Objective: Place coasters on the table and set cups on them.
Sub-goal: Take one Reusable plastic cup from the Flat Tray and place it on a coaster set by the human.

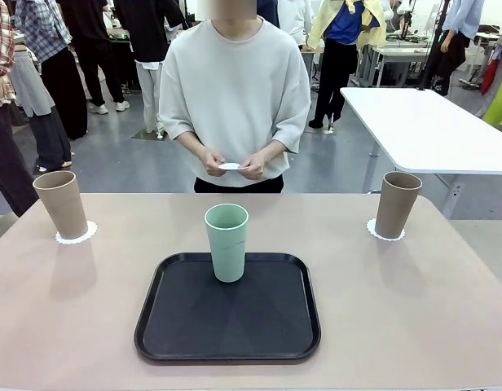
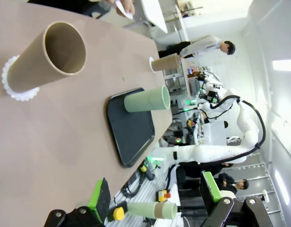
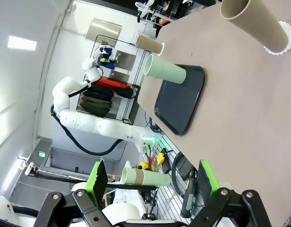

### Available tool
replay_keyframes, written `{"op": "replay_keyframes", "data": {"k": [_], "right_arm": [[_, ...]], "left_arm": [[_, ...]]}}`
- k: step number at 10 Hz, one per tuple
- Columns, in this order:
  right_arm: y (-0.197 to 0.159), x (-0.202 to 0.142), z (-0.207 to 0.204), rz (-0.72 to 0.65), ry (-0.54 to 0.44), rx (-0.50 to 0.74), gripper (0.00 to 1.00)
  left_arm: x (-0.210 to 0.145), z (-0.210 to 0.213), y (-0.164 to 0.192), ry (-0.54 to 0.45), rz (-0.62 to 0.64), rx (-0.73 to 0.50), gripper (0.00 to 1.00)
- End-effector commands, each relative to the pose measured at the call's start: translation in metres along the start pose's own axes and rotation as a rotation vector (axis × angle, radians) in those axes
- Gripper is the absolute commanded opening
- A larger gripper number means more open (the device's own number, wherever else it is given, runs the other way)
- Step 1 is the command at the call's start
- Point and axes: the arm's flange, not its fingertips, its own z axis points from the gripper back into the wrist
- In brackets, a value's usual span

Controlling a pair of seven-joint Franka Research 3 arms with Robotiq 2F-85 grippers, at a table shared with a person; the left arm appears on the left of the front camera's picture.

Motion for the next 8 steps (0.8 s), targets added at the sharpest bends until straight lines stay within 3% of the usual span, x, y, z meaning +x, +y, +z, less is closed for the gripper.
{"op": "replay_keyframes", "data": {"k": [1, 8], "right_arm": [[-0.0001, -0.0001, 0.001, 0.0, -0.004, -0.004, 1.0], [-0.0001, -0.0001, 0.001, 0.0, -0.004, -0.004, 1.0]], "left_arm": [[-0.001, 0.0001, -0.0026, -0.006, -0.005, -0.005, 1.0], [-0.001, 0.0001, -0.0026, -0.006, -0.005, -0.005, 1.0]]}}
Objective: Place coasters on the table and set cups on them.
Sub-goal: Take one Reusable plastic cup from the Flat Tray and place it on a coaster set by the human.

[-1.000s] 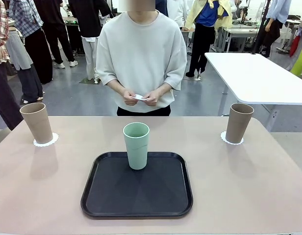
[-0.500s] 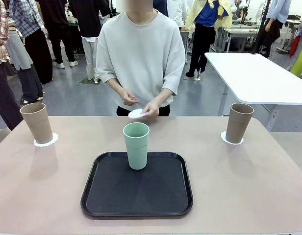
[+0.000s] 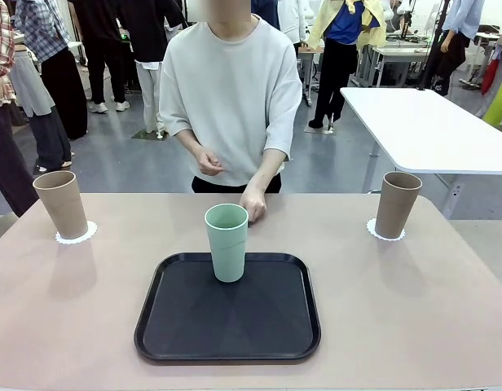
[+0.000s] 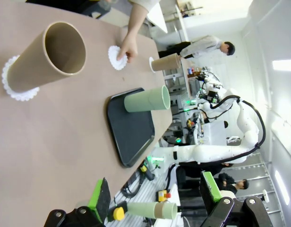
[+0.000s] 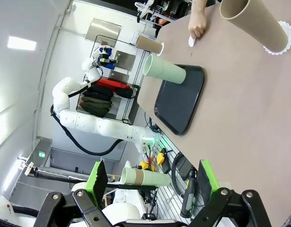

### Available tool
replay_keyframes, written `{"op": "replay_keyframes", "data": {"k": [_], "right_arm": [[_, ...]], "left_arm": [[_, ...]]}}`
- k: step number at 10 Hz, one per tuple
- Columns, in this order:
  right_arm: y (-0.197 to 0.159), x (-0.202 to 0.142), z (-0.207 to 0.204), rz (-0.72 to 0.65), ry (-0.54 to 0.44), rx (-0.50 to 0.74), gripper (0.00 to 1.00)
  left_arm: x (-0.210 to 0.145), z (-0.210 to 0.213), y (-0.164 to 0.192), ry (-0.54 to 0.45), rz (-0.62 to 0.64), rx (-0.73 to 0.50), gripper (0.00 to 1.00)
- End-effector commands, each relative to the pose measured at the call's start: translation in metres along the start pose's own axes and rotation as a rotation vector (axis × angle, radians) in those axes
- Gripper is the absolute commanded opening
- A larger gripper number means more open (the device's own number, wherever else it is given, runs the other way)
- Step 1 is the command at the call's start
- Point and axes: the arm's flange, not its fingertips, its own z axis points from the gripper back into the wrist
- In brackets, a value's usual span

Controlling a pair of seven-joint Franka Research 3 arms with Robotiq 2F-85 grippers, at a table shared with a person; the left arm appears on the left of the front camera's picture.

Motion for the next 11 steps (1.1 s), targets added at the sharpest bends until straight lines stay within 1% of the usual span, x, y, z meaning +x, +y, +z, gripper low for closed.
{"op": "replay_keyframes", "data": {"k": [1, 11], "right_arm": [[-0.0002, -0.0001, 0.0009, 0.001, -0.004, -0.002, 1.0], [-0.0002, -0.0001, 0.0009, 0.001, -0.004, -0.002, 1.0]], "left_arm": [[-0.001, 0.0001, -0.0026, -0.006, -0.005, -0.005, 1.0], [-0.001, 0.0001, -0.0026, -0.006, -0.005, -0.005, 1.0]]}}
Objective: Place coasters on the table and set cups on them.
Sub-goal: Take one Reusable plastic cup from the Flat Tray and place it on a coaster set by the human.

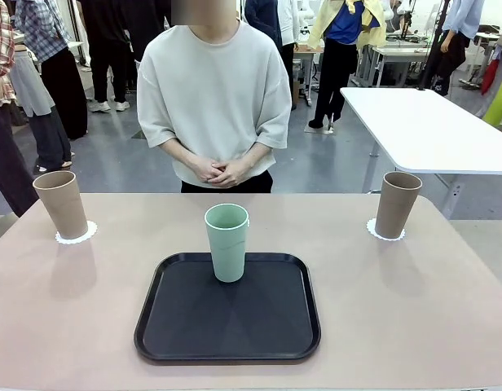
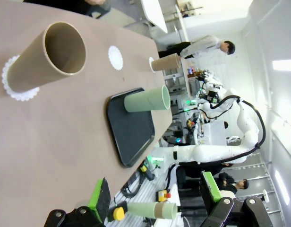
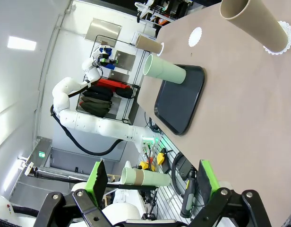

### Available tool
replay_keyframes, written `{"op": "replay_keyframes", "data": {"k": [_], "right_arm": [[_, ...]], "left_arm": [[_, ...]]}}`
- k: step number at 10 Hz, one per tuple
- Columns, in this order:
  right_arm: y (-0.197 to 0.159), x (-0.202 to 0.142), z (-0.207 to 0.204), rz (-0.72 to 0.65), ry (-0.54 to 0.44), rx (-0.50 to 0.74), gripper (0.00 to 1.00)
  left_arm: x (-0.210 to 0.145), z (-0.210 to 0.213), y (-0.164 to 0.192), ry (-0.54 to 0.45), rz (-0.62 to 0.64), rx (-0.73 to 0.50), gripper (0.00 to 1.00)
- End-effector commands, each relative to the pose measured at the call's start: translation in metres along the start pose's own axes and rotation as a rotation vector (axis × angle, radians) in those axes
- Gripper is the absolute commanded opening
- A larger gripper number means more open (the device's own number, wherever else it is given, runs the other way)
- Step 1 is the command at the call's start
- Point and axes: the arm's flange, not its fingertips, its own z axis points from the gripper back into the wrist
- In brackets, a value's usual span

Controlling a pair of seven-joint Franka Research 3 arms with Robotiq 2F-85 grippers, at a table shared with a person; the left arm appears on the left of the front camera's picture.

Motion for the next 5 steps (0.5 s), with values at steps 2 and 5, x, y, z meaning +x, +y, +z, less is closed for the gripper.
{"op": "replay_keyframes", "data": {"k": [2, 5], "right_arm": [[-0.0002, -0.0001, 0.0009, 0.001, -0.004, -0.002, 1.0], [-0.0002, -0.0001, 0.0009, 0.001, -0.004, -0.002, 1.0]], "left_arm": [[-0.001, 0.0001, -0.0026, -0.006, -0.005, -0.005, 1.0], [-0.001, 0.0001, -0.0026, -0.006, -0.005, -0.005, 1.0]]}}
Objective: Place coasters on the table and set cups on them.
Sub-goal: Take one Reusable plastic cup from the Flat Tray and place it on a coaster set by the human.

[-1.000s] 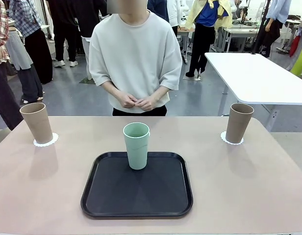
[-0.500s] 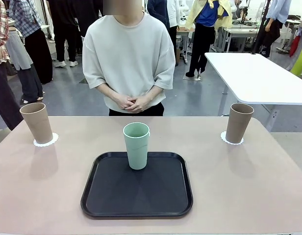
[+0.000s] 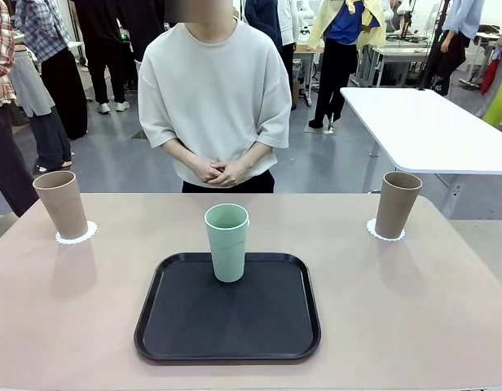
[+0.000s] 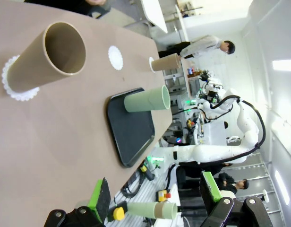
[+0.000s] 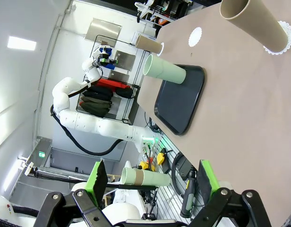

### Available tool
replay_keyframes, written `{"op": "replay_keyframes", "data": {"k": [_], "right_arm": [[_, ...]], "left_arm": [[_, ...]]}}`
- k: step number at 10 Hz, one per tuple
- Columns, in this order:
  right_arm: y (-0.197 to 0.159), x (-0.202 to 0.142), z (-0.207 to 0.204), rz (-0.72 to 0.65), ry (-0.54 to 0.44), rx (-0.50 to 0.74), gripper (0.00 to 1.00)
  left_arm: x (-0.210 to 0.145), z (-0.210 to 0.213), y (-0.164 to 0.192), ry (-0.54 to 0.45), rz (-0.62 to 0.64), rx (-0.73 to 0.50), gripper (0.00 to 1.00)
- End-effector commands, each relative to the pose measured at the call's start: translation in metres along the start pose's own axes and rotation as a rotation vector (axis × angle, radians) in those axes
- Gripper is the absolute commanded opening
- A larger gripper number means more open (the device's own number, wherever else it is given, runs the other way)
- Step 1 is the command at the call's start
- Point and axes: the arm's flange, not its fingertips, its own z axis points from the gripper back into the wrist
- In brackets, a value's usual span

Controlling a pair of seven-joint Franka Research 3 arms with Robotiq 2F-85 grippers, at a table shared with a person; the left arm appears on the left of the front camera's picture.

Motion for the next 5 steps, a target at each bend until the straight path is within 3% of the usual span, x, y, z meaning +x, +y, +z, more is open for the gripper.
{"op": "replay_keyframes", "data": {"k": [1, 2, 3, 5], "right_arm": [[0.0, 0.0, 0.001, 0.001, -0.004, -0.002, 1.0], [0.0, 0.0, 0.001, 0.001, -0.004, -0.002, 1.0], [0.0, 0.0, 0.001, 0.001, -0.004, -0.002, 1.0], [0.0, 0.0, 0.001, 0.001, -0.004, -0.002, 1.0]], "left_arm": [[0.0, 0.0, 0.0, 0.0, 0.0, 0.0, 1.0], [0.002, -0.001, -0.026, -0.024, -0.185, 0.009, 1.0], [0.006, -0.01, -0.062, -0.062, -0.378, 0.12, 1.0], [0.017, -0.044, -0.12, -0.06, -0.557, 0.348, 1.0]]}}
